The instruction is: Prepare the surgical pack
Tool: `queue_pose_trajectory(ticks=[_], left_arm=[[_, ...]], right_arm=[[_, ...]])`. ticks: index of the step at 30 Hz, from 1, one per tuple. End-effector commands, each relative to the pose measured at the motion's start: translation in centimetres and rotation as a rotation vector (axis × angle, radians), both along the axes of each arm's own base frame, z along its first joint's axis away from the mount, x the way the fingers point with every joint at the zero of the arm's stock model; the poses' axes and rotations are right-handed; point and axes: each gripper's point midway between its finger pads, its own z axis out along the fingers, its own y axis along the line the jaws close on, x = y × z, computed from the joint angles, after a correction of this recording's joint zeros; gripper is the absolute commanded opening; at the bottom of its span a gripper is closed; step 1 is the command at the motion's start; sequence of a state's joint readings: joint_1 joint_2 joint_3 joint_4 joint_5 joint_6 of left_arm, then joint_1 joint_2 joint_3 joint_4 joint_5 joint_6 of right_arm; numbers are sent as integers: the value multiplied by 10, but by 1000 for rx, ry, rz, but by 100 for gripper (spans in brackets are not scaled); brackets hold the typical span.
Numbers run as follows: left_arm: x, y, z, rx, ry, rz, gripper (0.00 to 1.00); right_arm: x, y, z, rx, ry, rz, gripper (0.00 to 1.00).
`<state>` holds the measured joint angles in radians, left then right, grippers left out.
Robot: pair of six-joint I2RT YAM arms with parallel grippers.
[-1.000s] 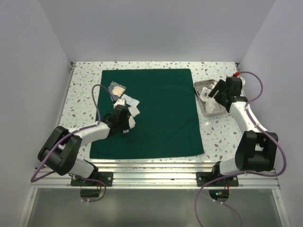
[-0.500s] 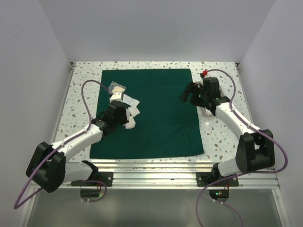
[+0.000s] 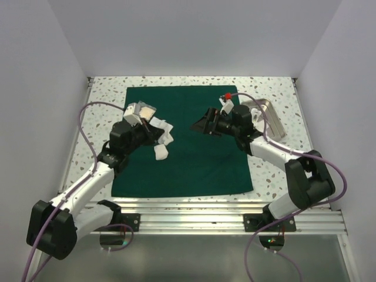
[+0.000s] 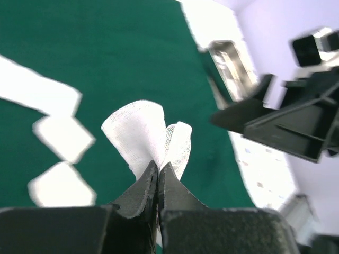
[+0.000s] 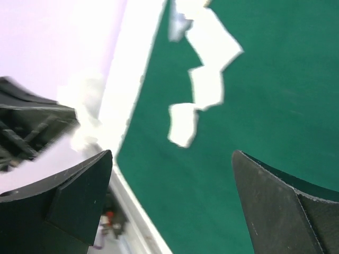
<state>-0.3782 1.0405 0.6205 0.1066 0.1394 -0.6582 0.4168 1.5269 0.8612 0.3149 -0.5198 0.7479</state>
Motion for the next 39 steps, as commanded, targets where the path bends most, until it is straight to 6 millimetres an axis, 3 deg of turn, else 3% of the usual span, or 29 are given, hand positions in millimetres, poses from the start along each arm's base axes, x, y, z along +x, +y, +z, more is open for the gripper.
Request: queue_pose_trajectory(ticks=[1, 2, 6, 7, 10, 13, 14, 15, 16, 17, 18, 20, 21, 23, 24, 28, 32, 35, 36, 39], left_arm=[[-17, -42, 34, -225, -47, -233, 0], [-16, -47, 45, -263, -89, -258, 0], [-21, -58, 45, -354, -72, -308, 0], [-20, -58, 48, -363, -82, -309, 0], [-15, -63, 50, -362, -82, -311, 0], [-7, -72, 50, -353, -80, -324, 0], [-4, -77, 54, -349, -92, -332, 0], [0, -79, 50, -340, -86, -327, 0], [2, -80, 51, -337, -87, -322, 0], [4, -83, 55, -334, -102, -324, 0], [8, -84, 54, -323, -108, -311, 0], [13, -88, 59, -313, -118, -311, 0], [15, -89, 56, -308, -113, -311, 0], [17, -94, 57, -306, -114, -318, 0], [18, -95, 56, -302, -116, -319, 0], [21, -96, 53, -281, -114, -313, 0], [24, -95, 50, -250, -118, -303, 0], [24, -97, 53, -246, -119, -318, 0], [24, -98, 55, -246, -124, -320, 0], [25, -102, 57, -243, -130, -331, 0]], right_arm=[[-6, 34, 60, 171, -137, 52, 99], [-7, 39, 65, 190, -142, 47, 98], [-12, 60, 79, 313, -113, 40, 98], [-10, 64, 76, 309, -101, 40, 99], [-9, 62, 88, 311, -137, 8, 98], [6, 25, 65, 126, -149, -203, 99], [25, -5, 85, 11, -254, -357, 99], [31, -24, 77, -99, -241, -433, 99], [30, -48, 55, -237, -187, -488, 98], [37, -64, 60, -295, -205, -530, 97], [49, -98, 54, -333, -164, -603, 94], [54, -136, 33, -388, -56, -635, 88], [60, -169, 12, -445, 19, -680, 85], [64, -204, 3, -555, 50, -741, 81], [63, -213, -11, -603, 91, -749, 75], [67, -241, -33, -630, 162, -797, 58], [69, -271, -45, -671, 208, -858, 52], [67, -282, -54, -692, 243, -865, 48], [64, -283, -56, -703, 251, -866, 41], [57, -287, -67, -724, 278, -871, 33]])
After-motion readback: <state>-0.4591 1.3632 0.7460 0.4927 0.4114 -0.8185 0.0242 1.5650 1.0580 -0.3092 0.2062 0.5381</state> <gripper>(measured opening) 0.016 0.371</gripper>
